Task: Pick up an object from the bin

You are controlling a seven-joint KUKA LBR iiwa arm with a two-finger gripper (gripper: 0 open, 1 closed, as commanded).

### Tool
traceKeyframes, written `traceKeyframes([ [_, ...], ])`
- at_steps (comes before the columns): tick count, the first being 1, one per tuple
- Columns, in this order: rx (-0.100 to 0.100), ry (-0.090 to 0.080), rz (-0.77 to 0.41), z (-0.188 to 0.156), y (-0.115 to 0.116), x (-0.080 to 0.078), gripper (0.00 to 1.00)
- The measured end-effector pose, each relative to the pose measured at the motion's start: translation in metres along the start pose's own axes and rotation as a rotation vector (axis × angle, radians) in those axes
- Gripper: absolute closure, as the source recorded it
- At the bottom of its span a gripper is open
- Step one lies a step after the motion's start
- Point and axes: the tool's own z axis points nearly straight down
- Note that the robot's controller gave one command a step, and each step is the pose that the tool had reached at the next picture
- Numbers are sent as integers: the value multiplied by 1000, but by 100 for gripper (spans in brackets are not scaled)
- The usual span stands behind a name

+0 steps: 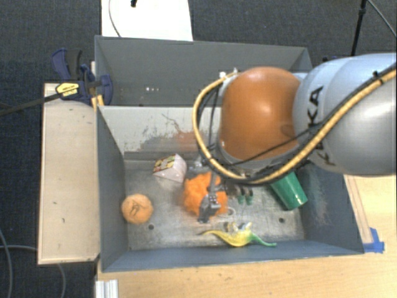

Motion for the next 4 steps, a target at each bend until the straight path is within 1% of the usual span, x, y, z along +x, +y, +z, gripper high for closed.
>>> traceKeyframes([
  [1, -3, -21, -77, 19, -32, -13, 0],
  [2, 0, -14, -201, 89, -69, -21, 0],
  [3, -3, -55, -266, 149, -70, -17, 100],
  [4, -3, -54, -264, 149, -70, -17, 100],
])
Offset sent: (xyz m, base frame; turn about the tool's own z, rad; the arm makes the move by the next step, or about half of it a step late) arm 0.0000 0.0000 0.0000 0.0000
